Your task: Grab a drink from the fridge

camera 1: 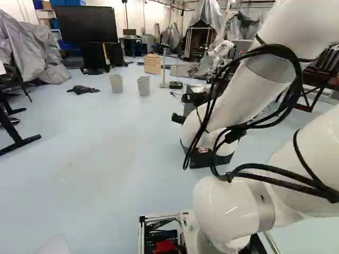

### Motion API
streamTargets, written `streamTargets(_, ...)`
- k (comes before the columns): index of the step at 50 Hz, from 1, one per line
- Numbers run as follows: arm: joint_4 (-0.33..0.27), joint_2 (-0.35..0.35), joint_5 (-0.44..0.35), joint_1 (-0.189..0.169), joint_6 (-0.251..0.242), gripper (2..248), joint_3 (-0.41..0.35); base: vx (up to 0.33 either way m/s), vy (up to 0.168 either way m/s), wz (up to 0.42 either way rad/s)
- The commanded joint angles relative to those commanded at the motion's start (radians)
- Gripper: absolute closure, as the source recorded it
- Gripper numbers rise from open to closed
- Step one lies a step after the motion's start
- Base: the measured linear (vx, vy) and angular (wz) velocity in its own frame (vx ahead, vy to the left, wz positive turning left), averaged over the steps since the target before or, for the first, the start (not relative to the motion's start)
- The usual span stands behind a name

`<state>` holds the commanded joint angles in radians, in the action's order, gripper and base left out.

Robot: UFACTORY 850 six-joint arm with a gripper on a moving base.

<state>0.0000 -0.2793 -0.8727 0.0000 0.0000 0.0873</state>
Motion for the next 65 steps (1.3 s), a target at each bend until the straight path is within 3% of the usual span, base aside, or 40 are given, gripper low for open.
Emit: streamTargets(65, 0.0, 0.0, 0.0, 0.0, 0.0, 3, 0.0, 0.003, -0.007, -0.001)
